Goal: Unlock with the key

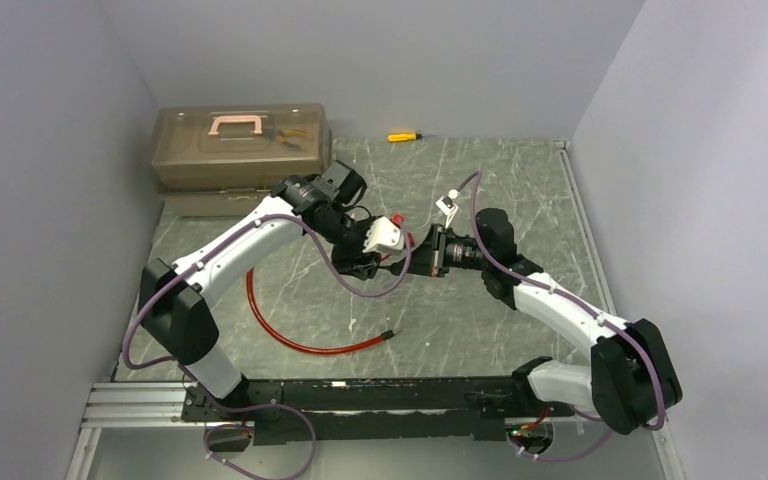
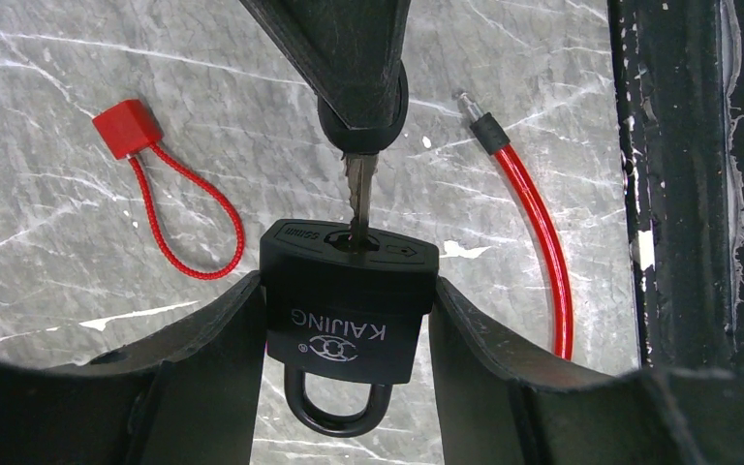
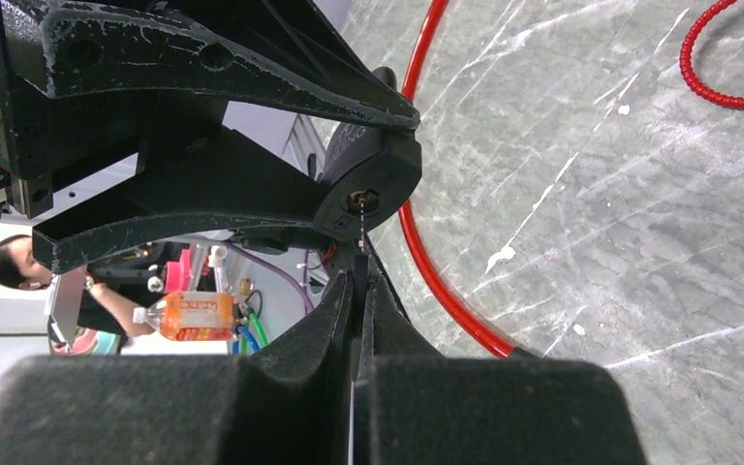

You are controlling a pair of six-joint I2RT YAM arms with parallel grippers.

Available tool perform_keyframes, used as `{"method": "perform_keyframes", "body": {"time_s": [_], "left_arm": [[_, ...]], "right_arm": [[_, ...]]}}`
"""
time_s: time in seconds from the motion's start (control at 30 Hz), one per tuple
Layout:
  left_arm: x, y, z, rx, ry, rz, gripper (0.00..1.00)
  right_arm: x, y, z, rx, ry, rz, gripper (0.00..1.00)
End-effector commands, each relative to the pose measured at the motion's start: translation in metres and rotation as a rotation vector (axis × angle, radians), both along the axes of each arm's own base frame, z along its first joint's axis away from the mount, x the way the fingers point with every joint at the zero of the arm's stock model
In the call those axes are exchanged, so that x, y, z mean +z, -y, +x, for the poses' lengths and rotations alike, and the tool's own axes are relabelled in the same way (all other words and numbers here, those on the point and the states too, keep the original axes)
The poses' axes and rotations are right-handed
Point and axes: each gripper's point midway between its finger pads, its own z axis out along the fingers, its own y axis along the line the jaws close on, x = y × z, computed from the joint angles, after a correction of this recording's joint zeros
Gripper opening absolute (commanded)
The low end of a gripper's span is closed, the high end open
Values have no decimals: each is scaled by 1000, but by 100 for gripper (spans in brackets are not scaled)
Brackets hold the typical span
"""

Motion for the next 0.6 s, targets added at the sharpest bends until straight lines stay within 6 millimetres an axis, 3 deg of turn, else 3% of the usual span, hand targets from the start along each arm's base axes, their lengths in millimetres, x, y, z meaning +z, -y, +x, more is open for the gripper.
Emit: {"method": "perform_keyframes", "body": {"time_s": [0.0,0.37,0.57], "left_arm": [[48,20,7,-14,97,-140,0],[48,32,35,100,186,-118,0],[48,31,41,139,200,-119,0]], "right_arm": [[6,-2,4,4,43,24,0],[11,-7,16,-33,13,64,0],[9,-8,18,-43,-9,77,0]]}}
